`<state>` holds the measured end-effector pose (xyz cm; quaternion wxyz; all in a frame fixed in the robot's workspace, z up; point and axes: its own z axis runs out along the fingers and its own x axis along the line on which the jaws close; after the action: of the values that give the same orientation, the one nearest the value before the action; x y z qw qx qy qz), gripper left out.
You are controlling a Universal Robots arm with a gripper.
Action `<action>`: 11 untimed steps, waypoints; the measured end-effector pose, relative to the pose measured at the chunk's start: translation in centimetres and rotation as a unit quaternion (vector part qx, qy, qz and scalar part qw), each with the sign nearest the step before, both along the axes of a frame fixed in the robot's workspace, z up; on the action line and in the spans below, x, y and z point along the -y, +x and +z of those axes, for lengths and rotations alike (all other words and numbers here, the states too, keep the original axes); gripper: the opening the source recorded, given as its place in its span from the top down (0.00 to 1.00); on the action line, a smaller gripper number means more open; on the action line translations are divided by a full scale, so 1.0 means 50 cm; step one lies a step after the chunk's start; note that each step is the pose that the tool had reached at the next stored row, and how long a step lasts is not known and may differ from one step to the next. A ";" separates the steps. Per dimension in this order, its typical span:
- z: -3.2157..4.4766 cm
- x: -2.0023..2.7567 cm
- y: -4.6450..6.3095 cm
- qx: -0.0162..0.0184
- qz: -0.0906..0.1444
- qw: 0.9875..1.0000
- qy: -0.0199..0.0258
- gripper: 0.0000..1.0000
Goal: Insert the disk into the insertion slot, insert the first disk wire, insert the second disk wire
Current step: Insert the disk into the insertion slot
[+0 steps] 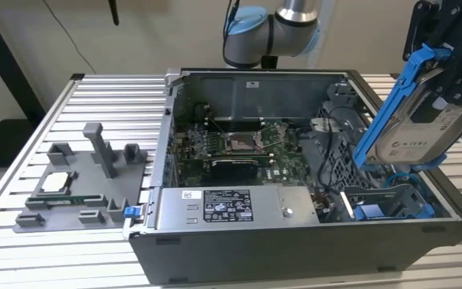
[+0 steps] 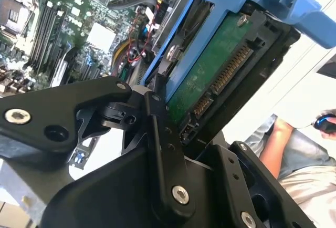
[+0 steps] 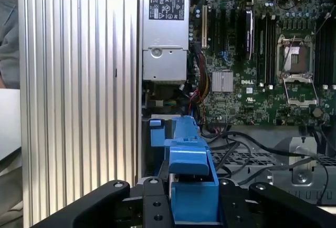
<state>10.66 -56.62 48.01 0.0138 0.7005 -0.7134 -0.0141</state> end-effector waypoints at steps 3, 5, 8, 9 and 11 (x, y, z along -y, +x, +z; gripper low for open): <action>-0.004 0.0029 0.000 0.000 0.000 1.000 0.000 1.00; -0.007 0.0052 0.000 0.000 0.000 1.000 0.000 1.00; -0.012 0.0087 0.000 0.000 0.000 1.000 0.000 1.00; -0.013 0.0096 0.000 0.000 0.000 1.000 0.000 1.00; -0.016 0.0113 0.000 0.000 0.000 1.000 0.000 1.00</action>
<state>10.66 -57.18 47.21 0.0138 0.7005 -0.7134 -0.0140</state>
